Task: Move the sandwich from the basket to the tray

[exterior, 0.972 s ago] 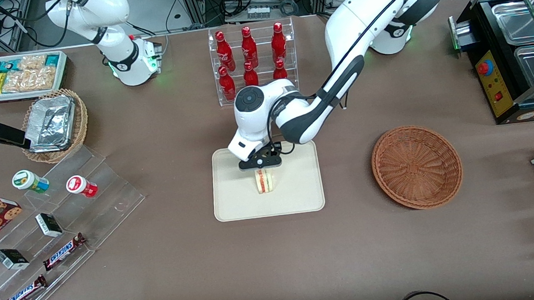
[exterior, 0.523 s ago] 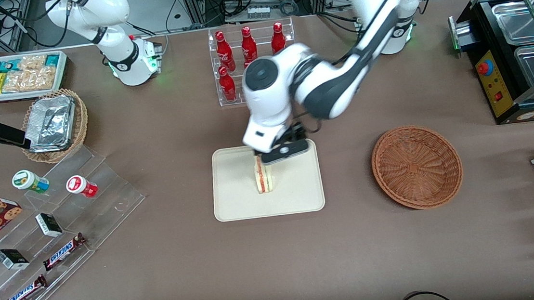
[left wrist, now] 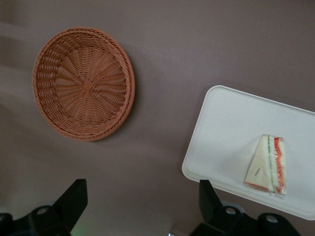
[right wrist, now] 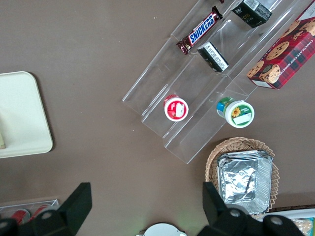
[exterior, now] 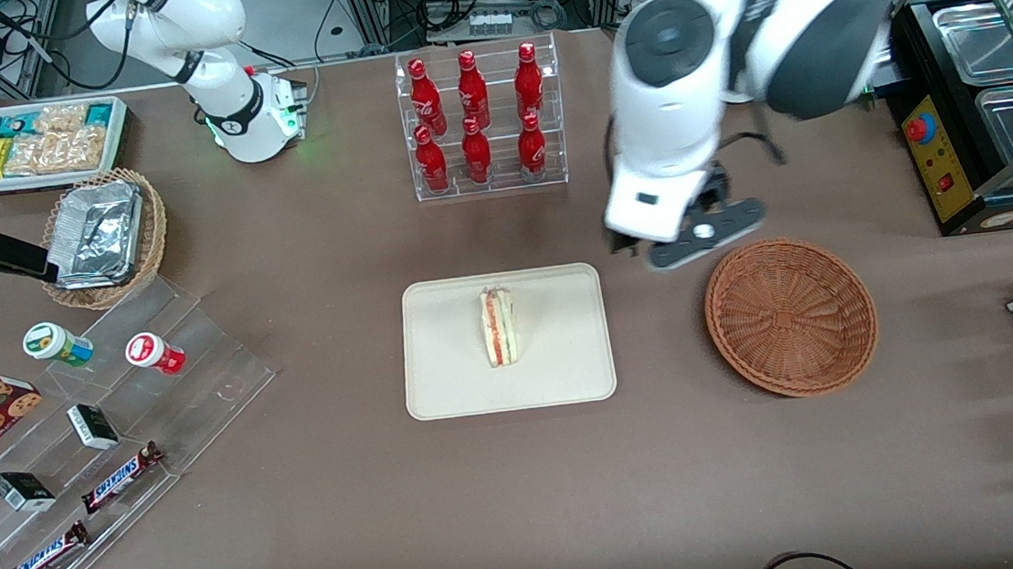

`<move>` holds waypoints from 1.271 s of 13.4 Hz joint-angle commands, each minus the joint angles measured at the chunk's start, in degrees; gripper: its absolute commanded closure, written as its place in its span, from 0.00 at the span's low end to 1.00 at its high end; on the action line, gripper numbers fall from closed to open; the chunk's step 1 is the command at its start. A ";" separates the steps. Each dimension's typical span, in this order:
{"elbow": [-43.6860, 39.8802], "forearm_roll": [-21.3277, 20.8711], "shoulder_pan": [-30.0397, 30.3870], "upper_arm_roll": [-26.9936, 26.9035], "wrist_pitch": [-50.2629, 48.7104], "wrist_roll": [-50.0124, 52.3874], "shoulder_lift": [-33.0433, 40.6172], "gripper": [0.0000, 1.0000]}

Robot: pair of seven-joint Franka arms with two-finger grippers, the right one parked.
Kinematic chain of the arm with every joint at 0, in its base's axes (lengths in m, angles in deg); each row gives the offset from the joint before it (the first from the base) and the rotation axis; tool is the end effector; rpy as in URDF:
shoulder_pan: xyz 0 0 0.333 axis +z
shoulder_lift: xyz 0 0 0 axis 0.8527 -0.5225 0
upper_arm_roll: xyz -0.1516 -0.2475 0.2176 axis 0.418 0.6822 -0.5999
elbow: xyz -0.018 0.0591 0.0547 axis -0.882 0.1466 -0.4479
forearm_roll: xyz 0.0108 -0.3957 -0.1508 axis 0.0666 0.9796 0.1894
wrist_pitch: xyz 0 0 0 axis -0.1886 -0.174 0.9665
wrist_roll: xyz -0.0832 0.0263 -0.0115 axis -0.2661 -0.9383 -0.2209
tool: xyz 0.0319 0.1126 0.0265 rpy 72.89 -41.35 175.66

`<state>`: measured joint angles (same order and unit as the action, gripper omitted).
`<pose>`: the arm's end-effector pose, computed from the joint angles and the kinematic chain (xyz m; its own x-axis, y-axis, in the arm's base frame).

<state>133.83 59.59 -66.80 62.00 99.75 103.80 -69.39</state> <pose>0.5794 -0.3338 0.5867 0.9537 0.3001 0.0203 0.2999 -0.9431 -0.1438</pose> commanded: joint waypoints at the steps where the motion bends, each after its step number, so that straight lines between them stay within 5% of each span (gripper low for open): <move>1: 2.98 4.98 7.92 0.25 -1.95 -10.00 5.52 0.00; 5: 5.43 7.63 16.81 -0.36 -7.48 -28.46 11.58 0.00; 9: 7.97 10.87 12.88 -17.89 -12.94 -47.79 18.34 0.00; 12: 17.19 10.88 8.58 -30.39 -11.29 -58.90 26.78 0.00; 17: 16.70 10.70 8.57 -29.91 -10.40 -57.78 26.11 0.00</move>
<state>150.11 69.87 -57.25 31.03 87.96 44.45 -42.78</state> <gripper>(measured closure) 0.000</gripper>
